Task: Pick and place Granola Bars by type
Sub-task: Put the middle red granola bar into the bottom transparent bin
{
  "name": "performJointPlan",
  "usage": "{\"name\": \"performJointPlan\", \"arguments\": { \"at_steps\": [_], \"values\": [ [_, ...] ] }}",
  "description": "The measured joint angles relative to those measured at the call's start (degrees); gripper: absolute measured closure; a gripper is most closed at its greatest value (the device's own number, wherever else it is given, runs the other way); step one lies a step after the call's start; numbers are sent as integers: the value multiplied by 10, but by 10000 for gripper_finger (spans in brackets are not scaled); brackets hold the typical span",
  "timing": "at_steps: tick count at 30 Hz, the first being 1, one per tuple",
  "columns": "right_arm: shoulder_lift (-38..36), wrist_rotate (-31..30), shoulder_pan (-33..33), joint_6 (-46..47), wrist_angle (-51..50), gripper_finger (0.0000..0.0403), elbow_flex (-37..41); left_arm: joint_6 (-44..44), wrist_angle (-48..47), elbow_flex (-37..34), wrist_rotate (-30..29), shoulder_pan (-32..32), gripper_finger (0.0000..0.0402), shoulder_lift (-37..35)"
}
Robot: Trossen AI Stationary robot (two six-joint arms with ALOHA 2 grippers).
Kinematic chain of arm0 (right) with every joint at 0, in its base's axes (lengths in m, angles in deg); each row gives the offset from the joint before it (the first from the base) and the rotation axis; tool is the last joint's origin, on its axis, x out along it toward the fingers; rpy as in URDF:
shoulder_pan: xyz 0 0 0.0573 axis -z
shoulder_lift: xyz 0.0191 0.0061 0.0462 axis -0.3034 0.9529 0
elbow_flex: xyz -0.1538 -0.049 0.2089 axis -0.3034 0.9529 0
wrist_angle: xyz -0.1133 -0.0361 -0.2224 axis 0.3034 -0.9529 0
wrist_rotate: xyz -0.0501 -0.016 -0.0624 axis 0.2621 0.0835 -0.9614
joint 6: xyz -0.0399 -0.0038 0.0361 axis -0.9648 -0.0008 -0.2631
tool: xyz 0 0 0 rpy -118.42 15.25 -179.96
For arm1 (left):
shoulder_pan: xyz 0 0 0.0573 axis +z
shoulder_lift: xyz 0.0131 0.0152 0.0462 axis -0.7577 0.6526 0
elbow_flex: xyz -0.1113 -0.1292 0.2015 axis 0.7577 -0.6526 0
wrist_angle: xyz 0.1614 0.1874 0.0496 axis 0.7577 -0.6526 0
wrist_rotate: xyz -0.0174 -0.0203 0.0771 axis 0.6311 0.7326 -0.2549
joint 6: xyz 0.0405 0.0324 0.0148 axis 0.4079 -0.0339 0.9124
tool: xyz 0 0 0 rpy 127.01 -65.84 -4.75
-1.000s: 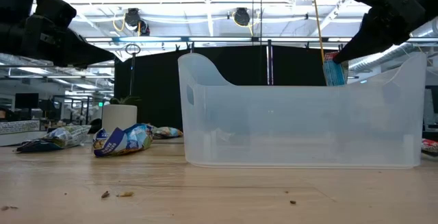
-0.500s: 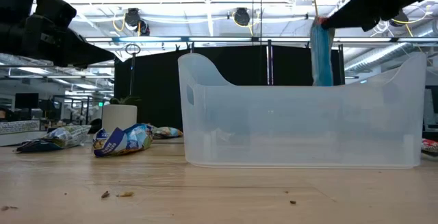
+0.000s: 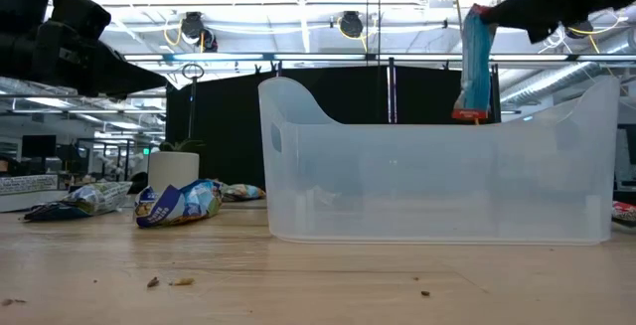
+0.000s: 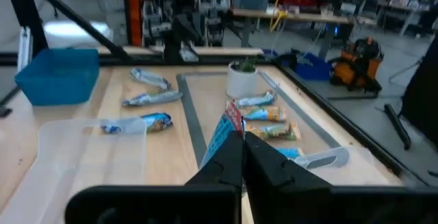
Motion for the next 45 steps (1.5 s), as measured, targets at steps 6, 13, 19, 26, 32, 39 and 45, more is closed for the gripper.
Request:
{"name": "performJointPlan", "arguments": {
  "at_steps": [6, 13, 19, 26, 32, 39, 45],
  "values": [
    [-74, 82, 0, -108, 205, 403, 106, 0, 0, 0, 0, 0, 378, 0],
    [-72, 98, 13, -130, 268, 403, 147, 0, 0, 0, 0, 0, 378, 0],
    [-62, 185, 39, -135, 294, 403, 147, 0, 0, 1, 0, 0, 378, 0],
    [-41, 283, 81, -103, 327, 403, 147, 0, 0, 1, 0, 0, 378, 0],
    [16, 299, 87, -91, 385, 403, 147, 0, 0, 1, 0, 0, 378, 0],
    [94, 329, 86, -79, 471, 403, 147, 0, 0, 1, 0, 0, 378, 0],
    [159, 347, 86, -74, 485, 403, 111, 0, 0, 1, 0, 0, 378, 0]
  ]
}}
